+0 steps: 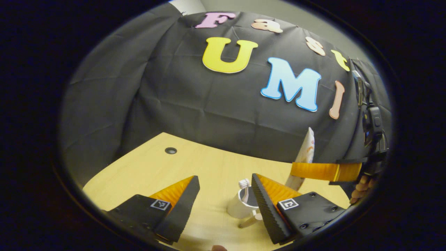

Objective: Put the toothbrush and toothpaste on the desktop into the cup, then pick up the cup and place it on the coaster on the desktop.

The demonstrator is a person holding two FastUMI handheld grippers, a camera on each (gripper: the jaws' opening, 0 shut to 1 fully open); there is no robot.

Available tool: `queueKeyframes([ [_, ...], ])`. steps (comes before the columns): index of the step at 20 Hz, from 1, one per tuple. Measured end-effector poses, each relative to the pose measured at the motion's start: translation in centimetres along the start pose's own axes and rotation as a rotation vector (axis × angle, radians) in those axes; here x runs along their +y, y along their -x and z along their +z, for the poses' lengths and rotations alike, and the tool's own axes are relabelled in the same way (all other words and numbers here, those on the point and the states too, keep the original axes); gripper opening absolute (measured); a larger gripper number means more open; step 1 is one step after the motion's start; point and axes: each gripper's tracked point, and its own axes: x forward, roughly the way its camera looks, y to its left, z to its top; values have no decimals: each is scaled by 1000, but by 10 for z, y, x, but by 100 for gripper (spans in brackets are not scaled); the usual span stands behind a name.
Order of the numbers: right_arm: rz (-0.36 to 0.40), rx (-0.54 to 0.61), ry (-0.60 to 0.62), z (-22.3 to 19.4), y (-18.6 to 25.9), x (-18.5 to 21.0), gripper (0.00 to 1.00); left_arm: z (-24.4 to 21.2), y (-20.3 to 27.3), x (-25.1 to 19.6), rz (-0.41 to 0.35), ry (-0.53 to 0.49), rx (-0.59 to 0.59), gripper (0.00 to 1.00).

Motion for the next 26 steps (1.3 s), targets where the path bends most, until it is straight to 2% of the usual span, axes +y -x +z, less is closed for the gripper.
queueKeyframes([
  [5, 22, -50, 95, 5, -37, 15, 23, -4, 23, 19, 33, 5, 10, 97],
  [6, 17, -37, 113, -2, -44, 15, 23, -7, 26, 21, 37, 4, 20, 94],
  [8, 14, 6, 142, -19, -56, 13, 19, -13, 27, 25, 43, 8, 39, 97],
  [9, 12, 26, 149, -27, -61, 13, 23, -14, 29, 26, 50, 6, 55, 97],
  [15, -13, 146, 193, -63, -71, 5, 28, -30, 30, 26, 55, -1, 111, 97],
  [16, -13, 160, 196, -66, -69, 3, 23, -31, 29, 24, 53, -6, 117, 94],
  [19, 5, 155, 172, -66, -58, 4, 36, -35, 27, 16, 38, -12, 132, 97],
  [20, 5, 149, 167, -62, -55, 3, 45, -36, 25, 13, 32, -12, 137, 97],
  [21, 4, 140, 164, -60, -50, 3, 59, -37, 24, 10, 29, -13, 143, 97],
  [23, 2, 117, 150, -52, -41, 0, 68, -40, 23, 1, 14, -20, 156, 97],
  [24, 2, 100, 138, -46, -34, -1, 68, -42, 22, -3, 7, -26, 163, 94],
  [26, -2, 59, 108, -34, -19, -7, 68, -45, 21, -13, -12, -36, 178, 97],
])
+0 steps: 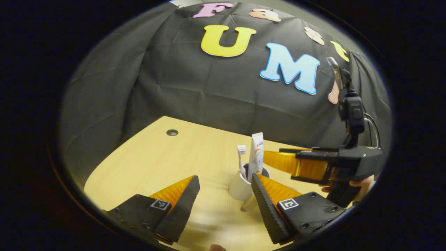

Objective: Put the toothbrush and toothpaste on the desktop into the cup, then pick up the cup and place it on the coaster on the desktop.

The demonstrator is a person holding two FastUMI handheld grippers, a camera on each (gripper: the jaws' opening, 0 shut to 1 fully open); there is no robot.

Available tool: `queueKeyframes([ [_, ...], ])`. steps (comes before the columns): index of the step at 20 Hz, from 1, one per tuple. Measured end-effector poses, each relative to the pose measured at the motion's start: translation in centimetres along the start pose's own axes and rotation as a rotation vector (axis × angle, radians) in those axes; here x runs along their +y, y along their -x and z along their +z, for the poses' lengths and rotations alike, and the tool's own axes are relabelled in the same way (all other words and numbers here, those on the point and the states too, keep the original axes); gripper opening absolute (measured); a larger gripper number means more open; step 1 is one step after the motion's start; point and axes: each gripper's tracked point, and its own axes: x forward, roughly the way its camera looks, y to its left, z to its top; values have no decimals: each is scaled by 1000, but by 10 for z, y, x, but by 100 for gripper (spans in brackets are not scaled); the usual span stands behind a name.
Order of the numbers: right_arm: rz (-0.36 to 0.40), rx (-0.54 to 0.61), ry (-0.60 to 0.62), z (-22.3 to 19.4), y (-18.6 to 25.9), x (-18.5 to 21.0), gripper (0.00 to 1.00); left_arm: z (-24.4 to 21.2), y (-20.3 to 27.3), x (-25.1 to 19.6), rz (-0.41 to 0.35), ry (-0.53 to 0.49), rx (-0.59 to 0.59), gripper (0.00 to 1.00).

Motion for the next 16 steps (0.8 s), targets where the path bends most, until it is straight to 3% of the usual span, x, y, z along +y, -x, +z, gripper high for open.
queueKeyframes([
  [2, -8, -38, -26, 10, 18, -10, 68, -4, -5, -13, -22, -19, 21, 97],
  [5, -44, -80, -35, 18, 47, -31, 88, -9, -13, -35, -60, -49, 62, 97],
  [7, -84, -102, -32, 19, 65, -47, 88, -14, -19, -48, -79, -76, 95, 100],
  [11, -155, -122, -53, 14, 98, -76, 88, -20, -33, -63, -99, -119, 173, 96],
  [12, -165, -117, -61, 10, 104, -81, 88, -22, -39, -64, -96, -123, 196, 100],
  [16, -209, -79, -100, -11, 125, -103, 88, -39, -53, -65, -77, -135, 304, 97],
])
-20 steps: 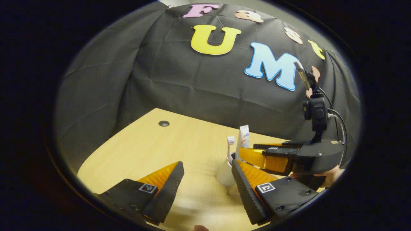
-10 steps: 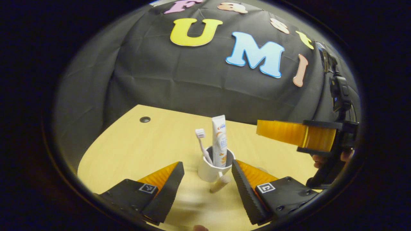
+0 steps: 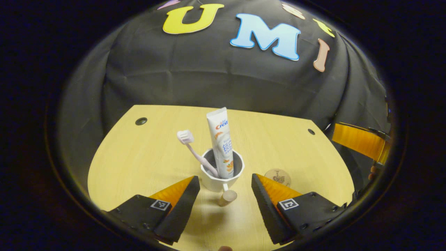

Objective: Put the toothbrush and toothpaste on the desktop into the cup, then pick up the cup and place it on the coaster on the desktop.

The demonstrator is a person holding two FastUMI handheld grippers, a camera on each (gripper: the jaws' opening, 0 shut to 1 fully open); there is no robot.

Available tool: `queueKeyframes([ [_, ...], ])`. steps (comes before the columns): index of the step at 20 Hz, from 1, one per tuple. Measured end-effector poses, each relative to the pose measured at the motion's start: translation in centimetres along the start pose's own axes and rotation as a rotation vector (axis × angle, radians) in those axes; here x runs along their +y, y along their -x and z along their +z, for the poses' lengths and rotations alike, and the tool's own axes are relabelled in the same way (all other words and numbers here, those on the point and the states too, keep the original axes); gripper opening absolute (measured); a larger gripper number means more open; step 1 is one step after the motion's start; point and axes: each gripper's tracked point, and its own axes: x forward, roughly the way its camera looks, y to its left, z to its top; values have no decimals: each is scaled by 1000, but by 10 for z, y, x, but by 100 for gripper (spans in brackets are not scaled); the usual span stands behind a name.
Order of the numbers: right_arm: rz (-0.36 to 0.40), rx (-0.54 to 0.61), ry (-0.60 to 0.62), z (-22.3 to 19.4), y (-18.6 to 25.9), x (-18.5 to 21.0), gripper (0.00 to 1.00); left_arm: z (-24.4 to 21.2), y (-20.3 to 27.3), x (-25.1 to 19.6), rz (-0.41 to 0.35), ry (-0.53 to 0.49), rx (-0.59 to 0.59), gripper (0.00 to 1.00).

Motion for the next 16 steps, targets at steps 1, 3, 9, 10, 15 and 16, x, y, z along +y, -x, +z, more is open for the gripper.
queueKeyframes([
  [1, -9, 12, -12, -5, 3, -6, 88, -5, -6, 0, 4, -3, 35, 94],
  [3, -30, 32, -33, -14, 6, -19, 92, -12, -15, -1, 9, -13, 97, 94],
  [9, -73, 106, -89, -46, 13, -47, 88, -34, -39, 4, 37, -45, 253, 97],
  [10, -78, 118, -98, -51, 13, -50, 88, -38, -43, 5, 42, -42, 274, 100],
  [15, -90, 157, -125, -65, 12, -59, 88, -53, -64, 15, 67, -30, 337, 90],
  [16, -90, 164, -126, -68, 13, -62, 88, -55, -67, 16, 71, -22, 347, 83],
])
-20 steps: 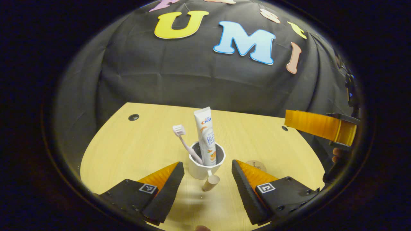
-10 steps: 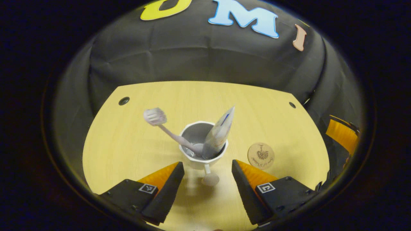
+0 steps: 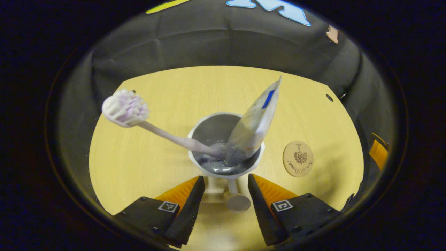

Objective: Put the toothbrush and toothpaste on the desktop into the cup, then pick up the cup and place it on the coaster on the desktop.

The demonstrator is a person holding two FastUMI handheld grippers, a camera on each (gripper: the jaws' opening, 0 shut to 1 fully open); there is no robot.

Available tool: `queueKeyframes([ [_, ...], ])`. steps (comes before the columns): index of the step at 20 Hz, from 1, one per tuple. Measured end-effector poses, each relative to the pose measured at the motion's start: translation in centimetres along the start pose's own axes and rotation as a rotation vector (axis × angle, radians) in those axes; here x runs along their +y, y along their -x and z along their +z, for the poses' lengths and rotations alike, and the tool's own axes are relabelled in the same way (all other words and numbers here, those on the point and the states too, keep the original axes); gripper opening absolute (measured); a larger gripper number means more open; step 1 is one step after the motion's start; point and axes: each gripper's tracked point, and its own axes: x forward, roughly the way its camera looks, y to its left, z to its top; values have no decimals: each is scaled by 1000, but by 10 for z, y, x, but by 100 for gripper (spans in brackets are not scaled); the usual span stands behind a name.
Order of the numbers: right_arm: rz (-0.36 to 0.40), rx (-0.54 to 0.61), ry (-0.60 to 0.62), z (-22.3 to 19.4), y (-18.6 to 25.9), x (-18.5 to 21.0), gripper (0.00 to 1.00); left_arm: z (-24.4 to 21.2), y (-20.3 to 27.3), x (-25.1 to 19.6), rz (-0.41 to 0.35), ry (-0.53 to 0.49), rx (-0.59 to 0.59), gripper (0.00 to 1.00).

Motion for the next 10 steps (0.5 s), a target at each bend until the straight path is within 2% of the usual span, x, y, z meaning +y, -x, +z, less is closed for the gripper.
queueKeyframes([
  [2, -5, 9, 1, -3, -2, -3, 88, -2, -4, 3, 5, 13, 13, 75],
  [6, -10, 30, -3, -9, -1, -9, 88, -7, -11, 2, 0, 30, 39, 71],
  [7, -11, 37, -5, -10, -1, -10, 88, -9, -12, 3, 6, 29, 47, 62],
  [8, -13, 41, -9, -12, -2, -12, 88, -8, -13, 2, -1, 35, 49, 68],
  [10, -12, 50, -21, -14, -3, -13, 88, -11, -14, 4, 15, 42, 61, 43],
])
